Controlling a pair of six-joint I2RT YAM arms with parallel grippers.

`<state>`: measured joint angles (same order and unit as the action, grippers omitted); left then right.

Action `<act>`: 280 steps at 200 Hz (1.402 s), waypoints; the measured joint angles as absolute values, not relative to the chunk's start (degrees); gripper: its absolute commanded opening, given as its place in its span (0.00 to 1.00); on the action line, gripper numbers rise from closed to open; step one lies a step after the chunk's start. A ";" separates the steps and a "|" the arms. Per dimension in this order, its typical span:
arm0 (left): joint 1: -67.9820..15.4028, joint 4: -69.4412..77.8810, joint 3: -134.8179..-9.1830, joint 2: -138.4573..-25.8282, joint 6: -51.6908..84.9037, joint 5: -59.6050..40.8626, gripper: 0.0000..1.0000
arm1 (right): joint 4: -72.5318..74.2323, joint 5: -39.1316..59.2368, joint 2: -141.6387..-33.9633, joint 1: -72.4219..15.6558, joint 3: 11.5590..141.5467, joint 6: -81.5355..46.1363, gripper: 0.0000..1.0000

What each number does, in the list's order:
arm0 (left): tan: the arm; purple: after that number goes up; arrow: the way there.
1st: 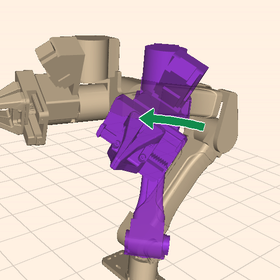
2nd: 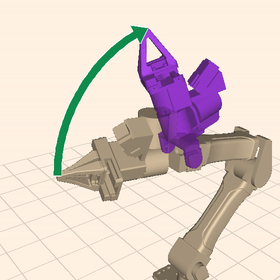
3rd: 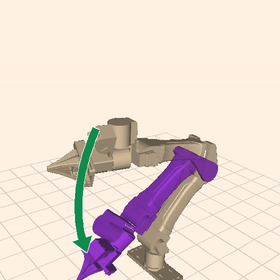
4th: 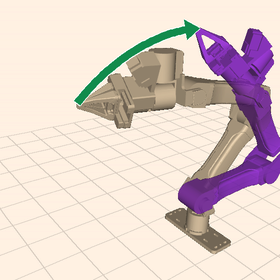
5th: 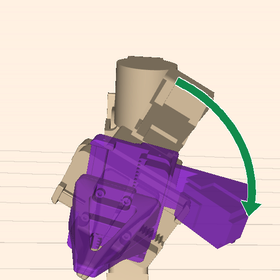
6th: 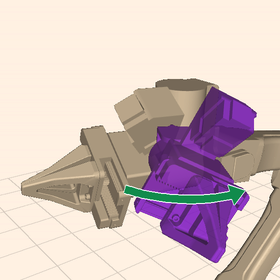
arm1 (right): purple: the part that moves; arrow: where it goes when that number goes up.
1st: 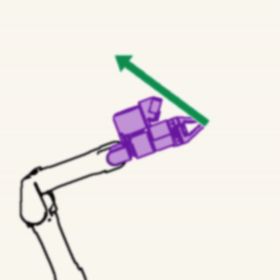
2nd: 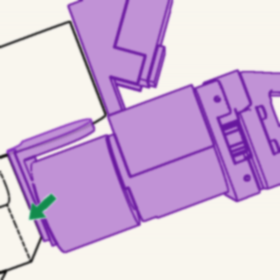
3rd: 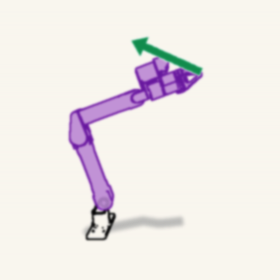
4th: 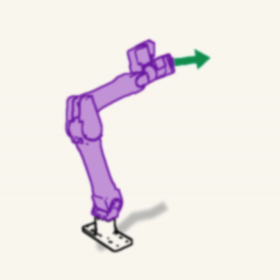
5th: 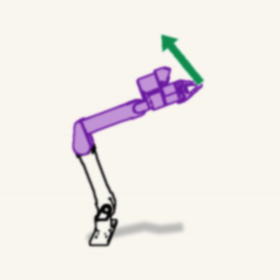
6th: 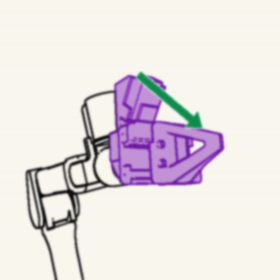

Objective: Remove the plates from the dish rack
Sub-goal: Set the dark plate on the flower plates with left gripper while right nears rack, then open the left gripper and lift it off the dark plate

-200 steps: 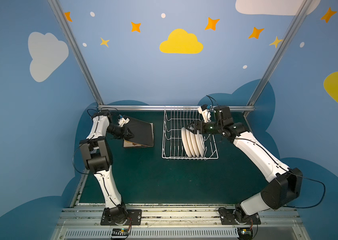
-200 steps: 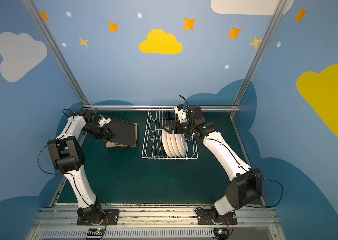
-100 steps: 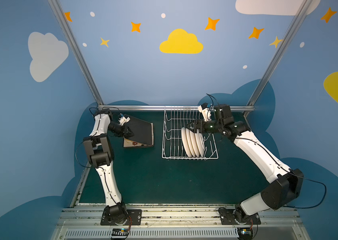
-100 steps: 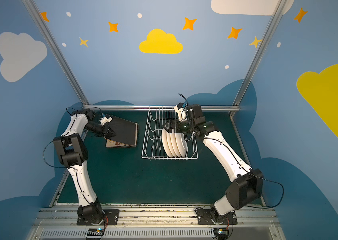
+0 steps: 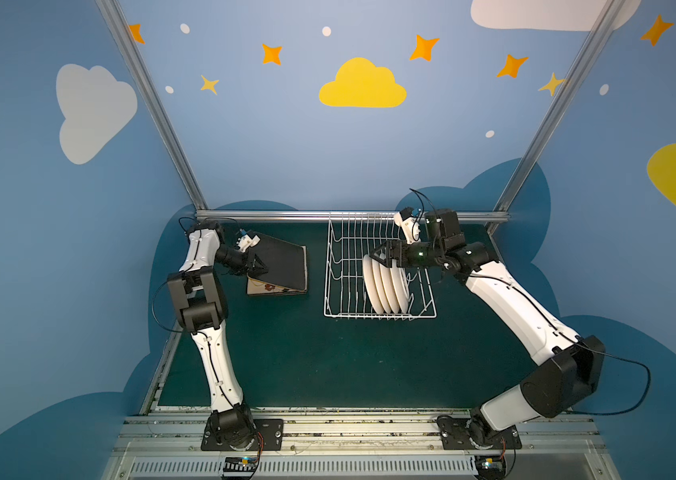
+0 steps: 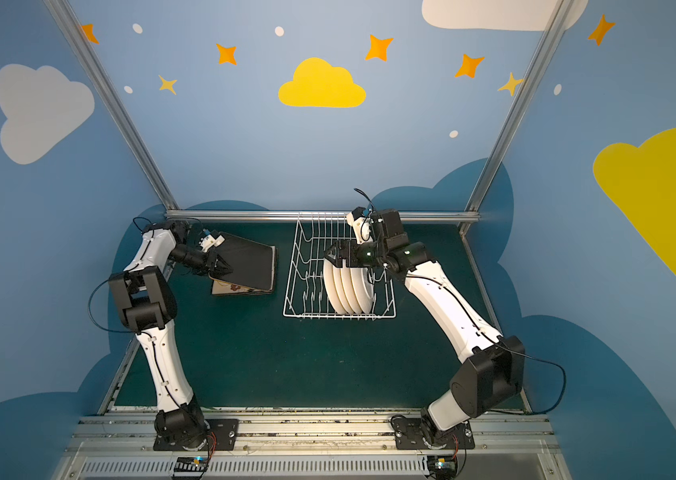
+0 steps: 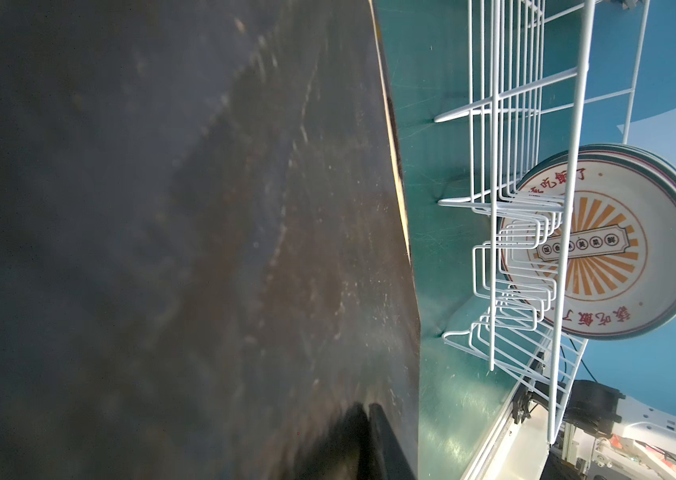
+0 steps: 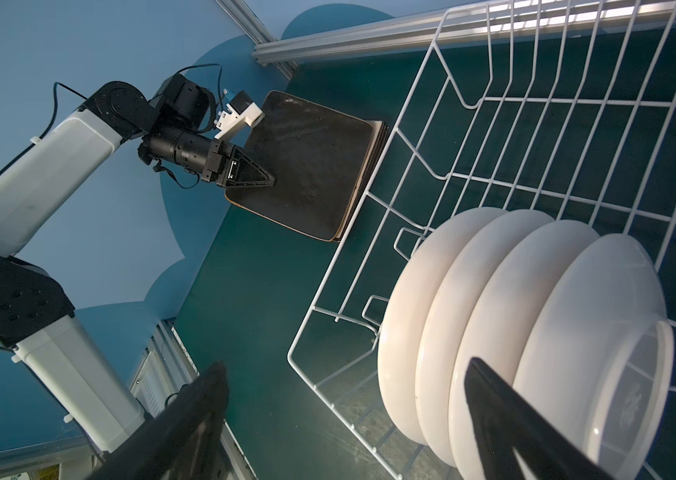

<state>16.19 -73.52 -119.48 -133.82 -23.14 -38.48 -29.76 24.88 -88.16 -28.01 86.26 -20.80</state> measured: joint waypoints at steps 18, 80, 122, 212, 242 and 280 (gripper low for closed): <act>16.32 -73.45 -119.48 -134.26 -22.74 -37.45 0.35 | -29.89 24.88 -88.16 -28.14 86.26 -20.80 0.89; 17.67 -72.36 -119.48 -136.03 -21.23 -33.32 0.48 | -29.87 24.91 -88.66 -28.84 86.39 -21.21 0.89; 18.50 -71.35 -119.48 -136.03 -20.29 -30.87 0.57 | -29.95 24.93 -89.84 -29.10 87.22 -21.23 0.89; 18.31 -69.34 -119.98 -135.35 -17.78 -29.10 0.87 | -29.95 24.93 -90.13 -29.52 87.22 -21.21 0.89; 18.87 -65.76 -117.32 -132.97 -16.03 -25.65 0.91 | -29.95 24.80 -90.13 -29.69 87.22 -21.12 0.89; 19.46 -59.20 -110.00 -126.26 -12.14 -22.65 0.95 | -30.72 23.49 -90.06 -29.80 87.22 -20.49 0.89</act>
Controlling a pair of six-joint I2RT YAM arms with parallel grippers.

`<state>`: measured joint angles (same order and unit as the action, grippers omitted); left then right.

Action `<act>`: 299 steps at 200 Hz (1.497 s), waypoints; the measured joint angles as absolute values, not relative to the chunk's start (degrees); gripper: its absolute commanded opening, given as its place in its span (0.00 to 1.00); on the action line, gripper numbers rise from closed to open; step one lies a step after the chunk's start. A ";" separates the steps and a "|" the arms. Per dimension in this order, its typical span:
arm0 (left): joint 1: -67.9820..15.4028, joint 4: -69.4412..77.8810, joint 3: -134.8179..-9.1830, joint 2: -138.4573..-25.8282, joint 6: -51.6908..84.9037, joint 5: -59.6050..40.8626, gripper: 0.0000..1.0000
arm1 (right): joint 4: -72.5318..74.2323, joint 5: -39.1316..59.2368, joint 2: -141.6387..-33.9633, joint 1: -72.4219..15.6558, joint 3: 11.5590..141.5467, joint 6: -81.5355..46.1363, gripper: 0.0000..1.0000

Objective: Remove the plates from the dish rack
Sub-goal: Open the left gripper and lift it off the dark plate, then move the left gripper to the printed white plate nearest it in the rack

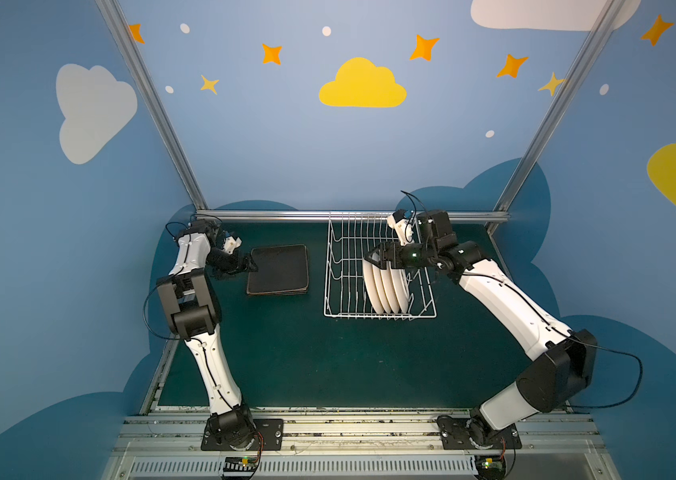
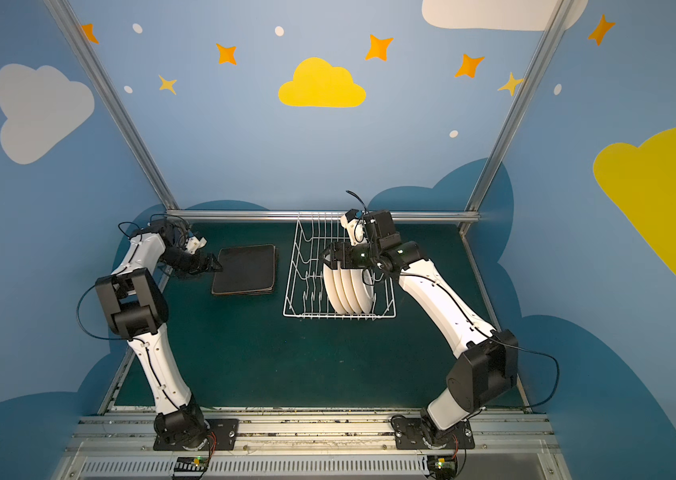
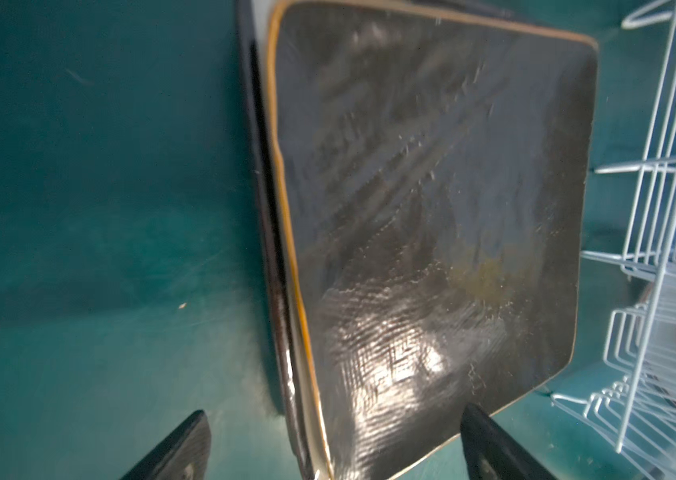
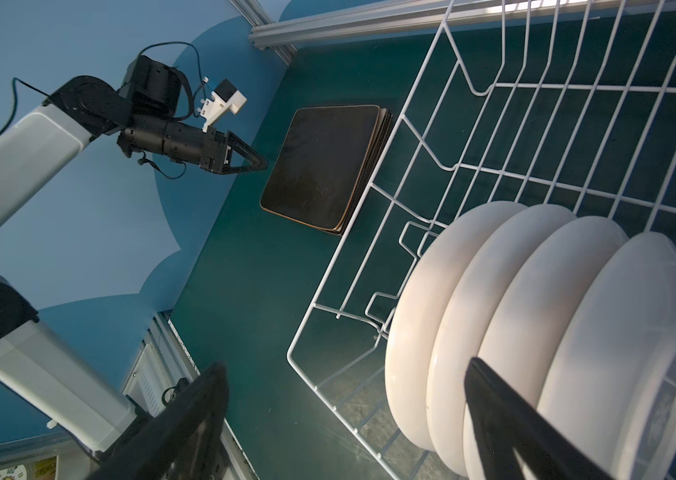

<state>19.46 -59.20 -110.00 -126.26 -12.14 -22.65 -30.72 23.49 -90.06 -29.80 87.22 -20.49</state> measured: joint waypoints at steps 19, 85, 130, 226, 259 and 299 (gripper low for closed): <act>19.38 -55.40 -106.63 -121.99 -9.89 -21.17 0.98 | -31.11 22.41 -89.30 -29.91 86.43 -20.10 0.89; 15.68 -35.31 -88.90 -99.02 1.32 -19.77 0.99 | -30.87 18.06 -80.60 -30.39 78.37 -19.38 0.89; 11.79 -27.18 -81.78 -88.75 6.37 -21.98 0.99 | -30.89 15.33 -76.44 -30.48 74.46 -17.82 0.89; 0.71 -31.31 -79.13 -74.87 5.89 -26.15 0.99 | -29.61 9.87 -69.06 -30.48 65.69 -12.78 0.89; -3.68 -33.87 -79.61 -73.56 5.96 -25.36 0.98 | -27.92 8.23 -67.51 -30.44 63.26 -12.10 0.89; -11.55 -34.68 -79.44 -73.47 7.42 -23.44 0.96 | -25.54 7.46 -66.43 -30.35 61.58 -11.92 0.89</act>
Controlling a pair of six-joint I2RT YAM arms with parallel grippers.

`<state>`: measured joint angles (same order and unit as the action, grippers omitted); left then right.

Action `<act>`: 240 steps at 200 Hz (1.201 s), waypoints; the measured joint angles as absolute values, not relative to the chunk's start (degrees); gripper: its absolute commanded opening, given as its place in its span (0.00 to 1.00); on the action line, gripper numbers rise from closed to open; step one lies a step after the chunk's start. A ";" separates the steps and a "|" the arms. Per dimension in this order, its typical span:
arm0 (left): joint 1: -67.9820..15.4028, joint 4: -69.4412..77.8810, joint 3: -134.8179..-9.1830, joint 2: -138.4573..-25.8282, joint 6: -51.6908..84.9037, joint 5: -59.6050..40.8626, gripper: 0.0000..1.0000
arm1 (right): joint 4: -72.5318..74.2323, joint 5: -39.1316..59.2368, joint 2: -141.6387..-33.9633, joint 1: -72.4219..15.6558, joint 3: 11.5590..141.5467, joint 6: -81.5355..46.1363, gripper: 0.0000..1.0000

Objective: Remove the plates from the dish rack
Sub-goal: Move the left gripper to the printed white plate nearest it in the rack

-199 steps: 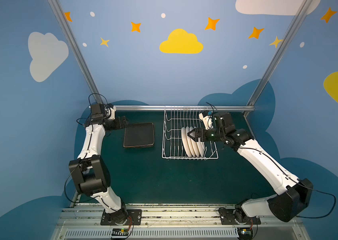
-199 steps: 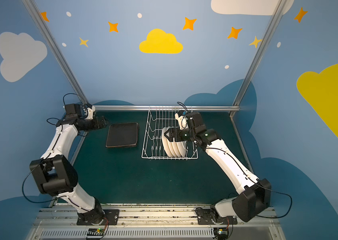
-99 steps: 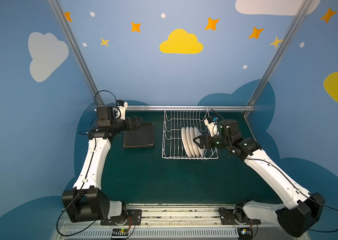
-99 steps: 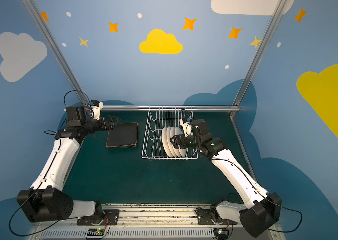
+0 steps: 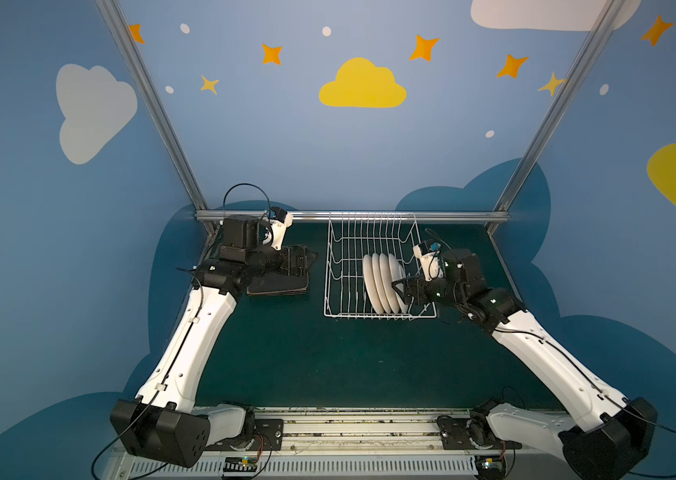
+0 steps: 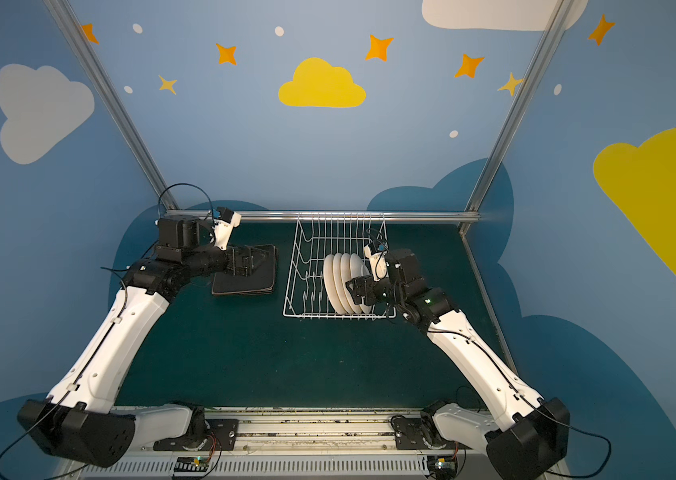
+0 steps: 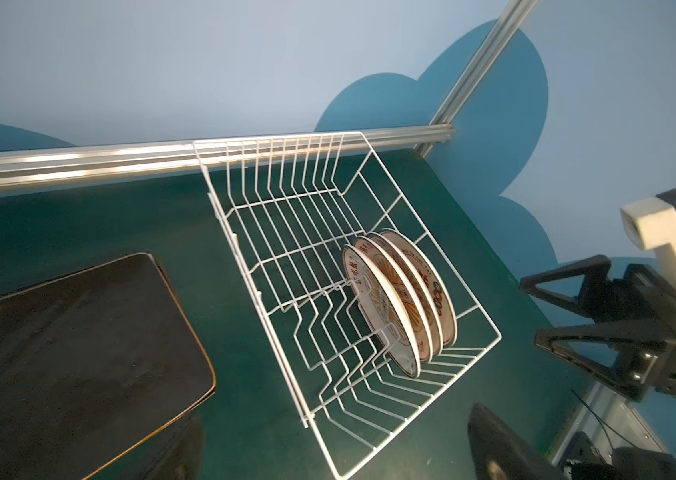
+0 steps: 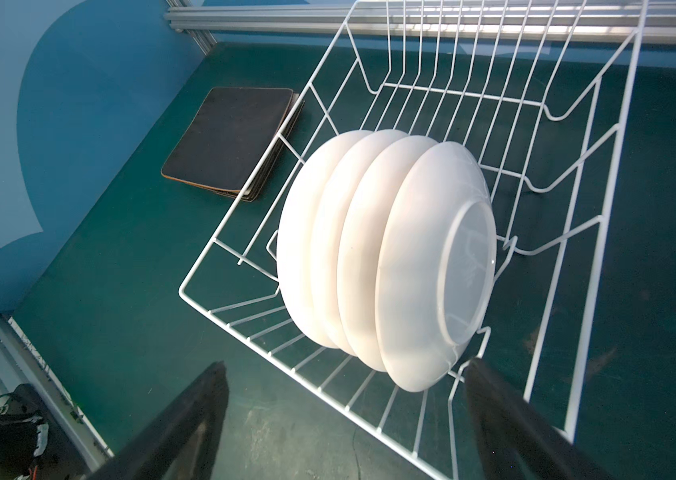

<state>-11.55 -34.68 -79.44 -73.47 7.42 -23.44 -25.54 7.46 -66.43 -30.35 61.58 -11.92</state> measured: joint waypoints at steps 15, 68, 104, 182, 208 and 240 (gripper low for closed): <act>-14.02 -34.52 -79.20 -73.54 8.86 -22.79 0.95 | -24.95 7.35 -66.00 -30.30 60.88 -11.94 0.89; -22.26 -29.50 -76.23 -77.17 17.30 -20.36 0.81 | -23.57 6.52 -64.93 -30.09 59.07 -12.03 0.89; -25.69 -26.85 -74.98 -82.02 22.96 -18.48 0.73 | -23.05 5.78 -63.61 -30.02 57.84 -12.23 0.91; -28.40 -23.68 -76.75 -92.18 31.35 -18.22 0.60 | -22.44 3.40 -60.97 -29.54 56.03 -13.06 0.91; -29.02 -23.05 -77.93 -95.07 32.97 -19.05 0.55 | -22.44 3.01 -60.97 -29.43 55.92 -13.10 0.91; -29.43 -22.79 -80.55 -98.02 33.91 -19.84 0.51 | -22.41 2.74 -60.97 -29.34 55.92 -13.23 0.91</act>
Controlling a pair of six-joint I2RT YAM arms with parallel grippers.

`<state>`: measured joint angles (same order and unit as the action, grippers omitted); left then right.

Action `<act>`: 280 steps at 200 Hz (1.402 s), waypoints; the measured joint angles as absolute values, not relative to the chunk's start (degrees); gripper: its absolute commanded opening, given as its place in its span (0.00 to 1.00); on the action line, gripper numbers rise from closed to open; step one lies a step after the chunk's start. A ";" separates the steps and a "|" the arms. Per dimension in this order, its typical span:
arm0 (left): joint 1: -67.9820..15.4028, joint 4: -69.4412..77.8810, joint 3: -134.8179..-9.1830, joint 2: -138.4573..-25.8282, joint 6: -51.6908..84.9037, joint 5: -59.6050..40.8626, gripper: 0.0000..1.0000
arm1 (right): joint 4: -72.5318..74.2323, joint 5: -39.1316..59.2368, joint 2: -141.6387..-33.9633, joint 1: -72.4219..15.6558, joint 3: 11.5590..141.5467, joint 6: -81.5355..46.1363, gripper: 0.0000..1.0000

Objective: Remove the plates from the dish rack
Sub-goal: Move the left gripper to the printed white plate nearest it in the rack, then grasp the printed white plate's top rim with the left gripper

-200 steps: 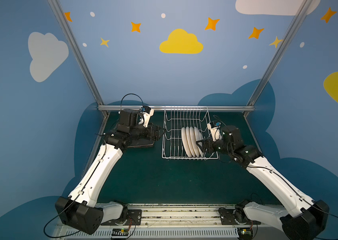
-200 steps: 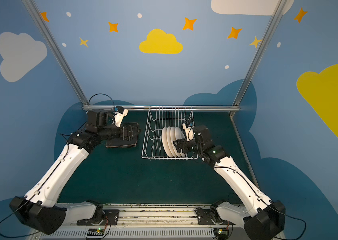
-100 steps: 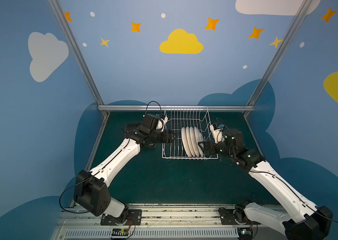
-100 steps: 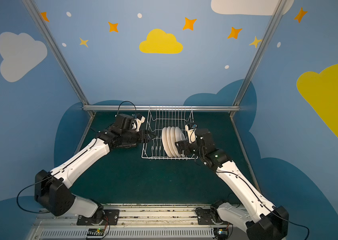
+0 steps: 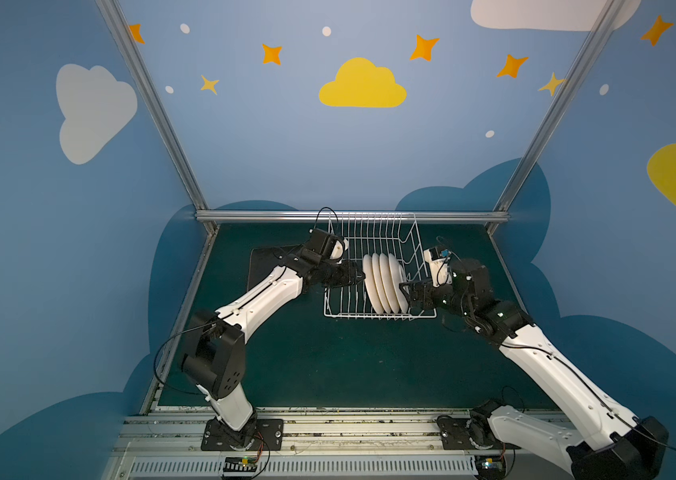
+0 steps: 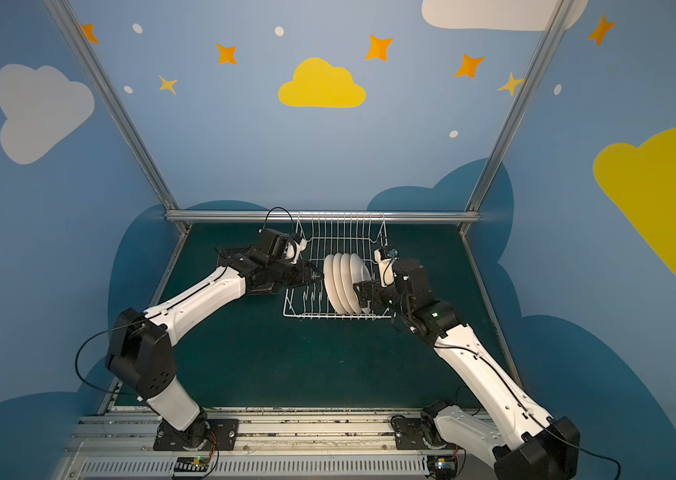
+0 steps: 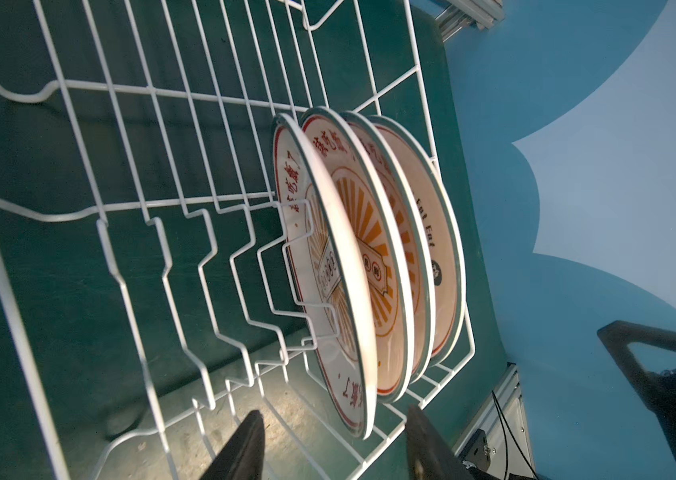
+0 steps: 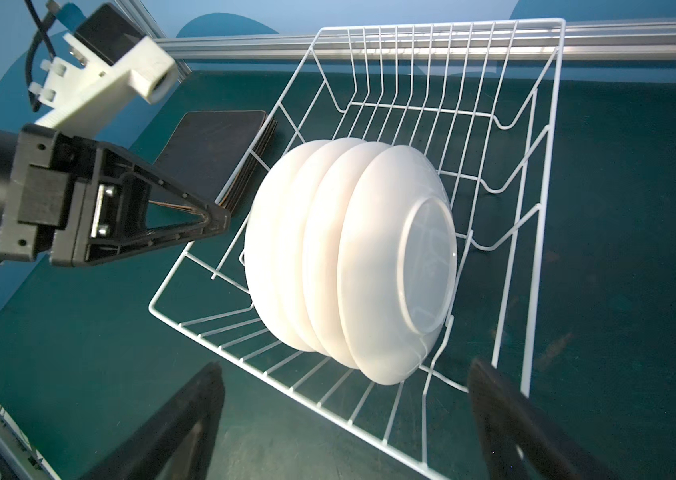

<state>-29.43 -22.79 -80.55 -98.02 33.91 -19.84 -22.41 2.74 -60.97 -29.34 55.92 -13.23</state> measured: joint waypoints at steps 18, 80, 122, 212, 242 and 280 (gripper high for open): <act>-29.61 -22.55 -81.95 -99.55 34.11 -20.08 0.51 | -22.37 2.61 -60.97 -29.32 55.92 -13.26 0.91; -29.80 -22.63 -85.21 -103.18 34.11 -20.12 0.44 | -22.31 2.46 -60.73 -28.88 55.92 -13.23 0.91; -30.26 -22.70 -87.31 -106.32 34.11 -20.18 0.39 | -22.13 2.42 -60.07 -28.69 55.90 -13.26 0.91; -31.70 -24.43 -90.28 -109.51 34.13 -19.59 0.34 | -22.00 2.52 -60.07 -28.53 55.90 -14.09 0.91; -31.90 -24.10 -90.30 -109.86 34.68 -19.68 0.32 | -21.91 2.52 -60.07 -28.53 55.90 -14.15 0.91; -32.16 -22.85 -90.35 -111.02 35.88 -20.97 0.27 | -21.65 2.57 -60.07 -28.51 55.90 -14.15 0.91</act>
